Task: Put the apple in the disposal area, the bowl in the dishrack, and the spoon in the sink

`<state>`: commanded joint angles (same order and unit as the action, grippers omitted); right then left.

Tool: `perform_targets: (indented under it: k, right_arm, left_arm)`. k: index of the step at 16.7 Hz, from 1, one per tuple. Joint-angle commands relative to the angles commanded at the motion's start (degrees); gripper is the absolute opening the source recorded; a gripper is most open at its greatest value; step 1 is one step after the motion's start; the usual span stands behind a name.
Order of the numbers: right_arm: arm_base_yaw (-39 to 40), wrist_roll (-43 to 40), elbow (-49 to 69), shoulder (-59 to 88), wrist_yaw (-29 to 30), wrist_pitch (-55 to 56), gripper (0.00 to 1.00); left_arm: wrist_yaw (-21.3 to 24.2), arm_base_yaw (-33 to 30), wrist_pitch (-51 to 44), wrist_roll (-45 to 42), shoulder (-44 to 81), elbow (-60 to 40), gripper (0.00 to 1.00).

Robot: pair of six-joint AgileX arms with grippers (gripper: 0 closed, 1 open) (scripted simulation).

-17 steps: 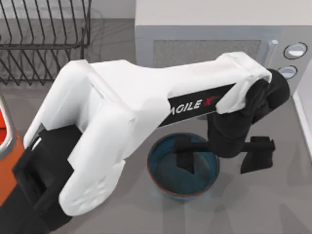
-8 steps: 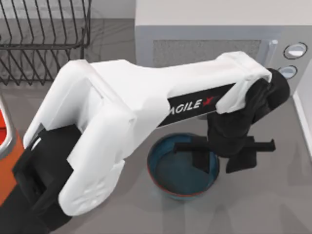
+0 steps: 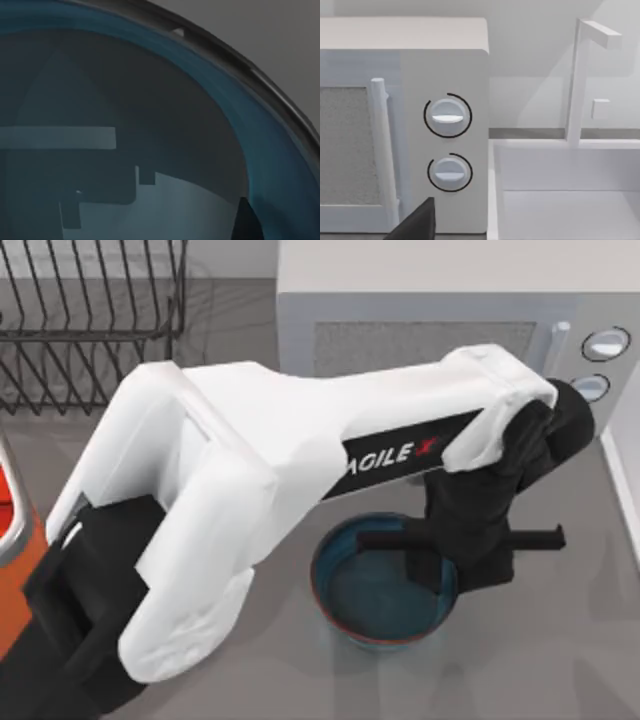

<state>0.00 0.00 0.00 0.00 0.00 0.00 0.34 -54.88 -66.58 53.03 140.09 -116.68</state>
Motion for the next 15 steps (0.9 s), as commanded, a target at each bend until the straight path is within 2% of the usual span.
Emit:
perform_targets:
  k: [7, 15]
  right_arm:
    - [0.0, 0.0, 0.0, 0.0, 0.0, 0.0, 1.0]
    - [0.0, 0.0, 0.0, 0.0, 0.0, 0.0, 1.0]
  left_arm:
    - [0.03, -0.24, -2.11, -0.07, 0.25, -2.04, 0.0]
    - [0.01, -0.31, -20.68, 0.1, 1.37, -21.93, 0.0]
